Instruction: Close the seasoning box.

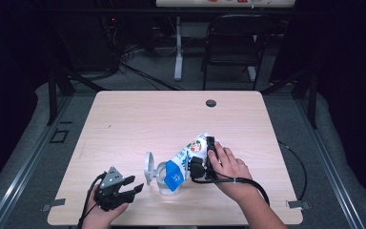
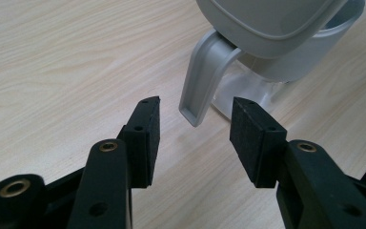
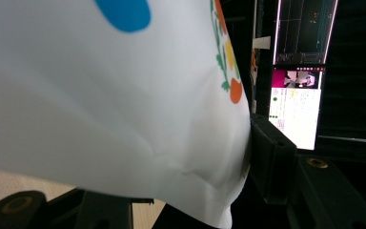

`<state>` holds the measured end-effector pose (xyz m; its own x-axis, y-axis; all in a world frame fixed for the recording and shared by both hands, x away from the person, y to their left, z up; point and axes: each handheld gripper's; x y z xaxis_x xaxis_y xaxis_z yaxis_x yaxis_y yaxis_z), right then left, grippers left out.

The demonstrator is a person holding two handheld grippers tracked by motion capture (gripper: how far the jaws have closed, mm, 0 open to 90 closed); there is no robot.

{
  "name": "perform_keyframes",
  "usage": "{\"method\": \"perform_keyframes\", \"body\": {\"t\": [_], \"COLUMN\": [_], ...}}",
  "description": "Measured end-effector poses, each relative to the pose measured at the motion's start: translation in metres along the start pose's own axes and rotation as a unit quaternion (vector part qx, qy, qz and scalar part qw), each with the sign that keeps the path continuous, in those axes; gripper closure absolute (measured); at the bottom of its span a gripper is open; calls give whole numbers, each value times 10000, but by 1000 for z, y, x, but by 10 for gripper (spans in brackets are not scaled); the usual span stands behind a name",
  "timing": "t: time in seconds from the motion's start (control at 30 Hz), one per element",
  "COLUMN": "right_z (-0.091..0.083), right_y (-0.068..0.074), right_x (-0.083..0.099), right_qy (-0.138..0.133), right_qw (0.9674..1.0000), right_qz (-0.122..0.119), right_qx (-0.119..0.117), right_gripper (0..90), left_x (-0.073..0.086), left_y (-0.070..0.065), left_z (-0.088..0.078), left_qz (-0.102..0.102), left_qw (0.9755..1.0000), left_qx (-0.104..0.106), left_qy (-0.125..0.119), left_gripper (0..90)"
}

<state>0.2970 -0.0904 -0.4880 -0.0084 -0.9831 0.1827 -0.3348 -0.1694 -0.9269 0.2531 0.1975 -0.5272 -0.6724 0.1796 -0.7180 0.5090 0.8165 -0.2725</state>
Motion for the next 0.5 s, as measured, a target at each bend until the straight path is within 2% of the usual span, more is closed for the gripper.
{"method": "perform_keyframes", "body": {"t": [0.37, 0.5], "right_z": [2, 0], "right_y": [1, 0], "right_x": [0, 0], "right_qy": [-76, -14], "right_qw": [10000, 10000], "right_qz": [51, -2], "right_qx": [-23, -1], "right_gripper": [509, 510], "left_x": [1, 1], "left_y": [0, 0], "left_z": [1, 1], "left_qz": [0, 3], "left_qw": [10000, 10000], "left_qx": [10, 12], "left_qy": [-4, 28], "left_gripper": [543, 543]}}
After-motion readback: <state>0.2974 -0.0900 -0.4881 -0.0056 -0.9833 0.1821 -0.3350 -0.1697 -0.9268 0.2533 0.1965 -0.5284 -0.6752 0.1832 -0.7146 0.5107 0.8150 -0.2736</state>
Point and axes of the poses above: each handheld gripper's, and its own axes: z roughly forward along the jaws, x roughly out of its underside, y roughly to its left, and after that the axes turned 14 degrees about -z, right-handed
